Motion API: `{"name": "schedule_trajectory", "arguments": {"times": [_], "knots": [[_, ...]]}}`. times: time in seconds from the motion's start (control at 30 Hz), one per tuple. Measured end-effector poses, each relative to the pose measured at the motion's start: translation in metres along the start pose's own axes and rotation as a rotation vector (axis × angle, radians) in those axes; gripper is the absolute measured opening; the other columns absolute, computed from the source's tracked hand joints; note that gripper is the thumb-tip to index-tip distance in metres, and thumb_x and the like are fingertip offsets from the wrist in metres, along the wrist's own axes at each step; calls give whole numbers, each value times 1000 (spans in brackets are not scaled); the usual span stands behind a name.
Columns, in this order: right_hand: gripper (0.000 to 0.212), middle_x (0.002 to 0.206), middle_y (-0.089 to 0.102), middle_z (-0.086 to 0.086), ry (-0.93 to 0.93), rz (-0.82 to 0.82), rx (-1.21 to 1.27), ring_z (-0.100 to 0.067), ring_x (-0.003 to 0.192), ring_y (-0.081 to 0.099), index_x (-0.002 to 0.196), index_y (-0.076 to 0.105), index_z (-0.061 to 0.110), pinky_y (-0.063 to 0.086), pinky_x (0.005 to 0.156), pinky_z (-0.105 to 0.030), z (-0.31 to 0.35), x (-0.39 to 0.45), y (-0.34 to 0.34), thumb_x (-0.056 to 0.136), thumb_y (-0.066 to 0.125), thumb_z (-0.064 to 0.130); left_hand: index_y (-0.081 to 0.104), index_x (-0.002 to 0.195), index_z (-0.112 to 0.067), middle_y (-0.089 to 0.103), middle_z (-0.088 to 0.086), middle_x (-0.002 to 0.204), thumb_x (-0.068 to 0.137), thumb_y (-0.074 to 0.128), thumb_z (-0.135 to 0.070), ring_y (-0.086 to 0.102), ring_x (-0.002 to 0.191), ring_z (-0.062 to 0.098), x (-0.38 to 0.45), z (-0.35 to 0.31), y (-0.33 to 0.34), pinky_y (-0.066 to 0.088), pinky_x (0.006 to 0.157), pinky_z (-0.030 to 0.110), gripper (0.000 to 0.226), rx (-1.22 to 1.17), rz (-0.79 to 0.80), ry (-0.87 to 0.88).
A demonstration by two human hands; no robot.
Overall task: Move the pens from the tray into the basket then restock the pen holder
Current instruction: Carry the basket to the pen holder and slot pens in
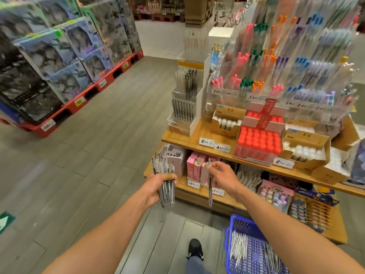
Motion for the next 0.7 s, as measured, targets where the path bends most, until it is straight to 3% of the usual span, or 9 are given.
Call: {"name": "schedule_trajectory", "arguments": {"times": [0.1, 0.17, 0.27, 0.33, 0.43, 0.7], "knots": [[17, 90, 67, -2, -15, 9, 4, -10, 52, 61, 98, 61, 18, 55, 58, -34, 22, 42, 0, 96, 56, 34, 71, 102, 6, 72, 15, 85, 84, 70, -3, 68, 73, 23, 35, -35, 2, 56, 67, 34, 21, 32, 13, -9], [18, 76, 66, 2, -12, 24, 1, -13, 53, 61, 98, 61, 18, 57, 63, -45, 39, 71, -1, 96, 55, 36, 71, 104, 6, 72, 15, 85, 82, 72, -5, 66, 72, 23, 57, -60, 4, 55, 67, 35, 24, 35, 32, -10], [18, 62, 61, 4, 15, 7, 23, -12, 49, 57, 98, 61, 22, 50, 51, -37, 61, 106, -3, 96, 55, 38, 71, 105, 6, 70, 16, 86, 76, 77, -9, 64, 71, 24, 83, -93, 5, 52, 65, 35, 33, 63, 56, -11], [15, 70, 64, 2, 0, -26, 19, -10, 48, 57, 98, 61, 25, 45, 48, -30, 77, 129, -2, 96, 55, 38, 71, 104, 5, 72, 17, 88, 69, 79, -13, 65, 71, 25, 102, -114, 2, 52, 65, 35, 40, 85, 74, -18], [16, 87, 71, -3, -2, -54, 32, -11, 53, 60, 99, 60, 24, 46, 54, -29, 97, 161, 3, 96, 55, 40, 70, 107, 7, 73, 19, 91, 74, 76, -11, 68, 76, 26, 133, -145, -3, 54, 68, 37, 38, 84, 95, -16], [15, 92, 68, -11, 68, -166, 167, -15, 60, 64, 100, 57, 14, 47, 54, -24, 125, 238, 30, 98, 54, 29, 66, 112, 10, 66, 19, 92, 66, 77, -12, 62, 74, 26, 222, -221, -12, 53, 65, 38, 52, 169, 272, -83]]}}
Point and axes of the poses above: each hand's wrist, its own x-axis towards the middle knuckle, its own y-axis out of the palm, z = x × y, the point moved 1 cm from there along x, towards the middle knuckle
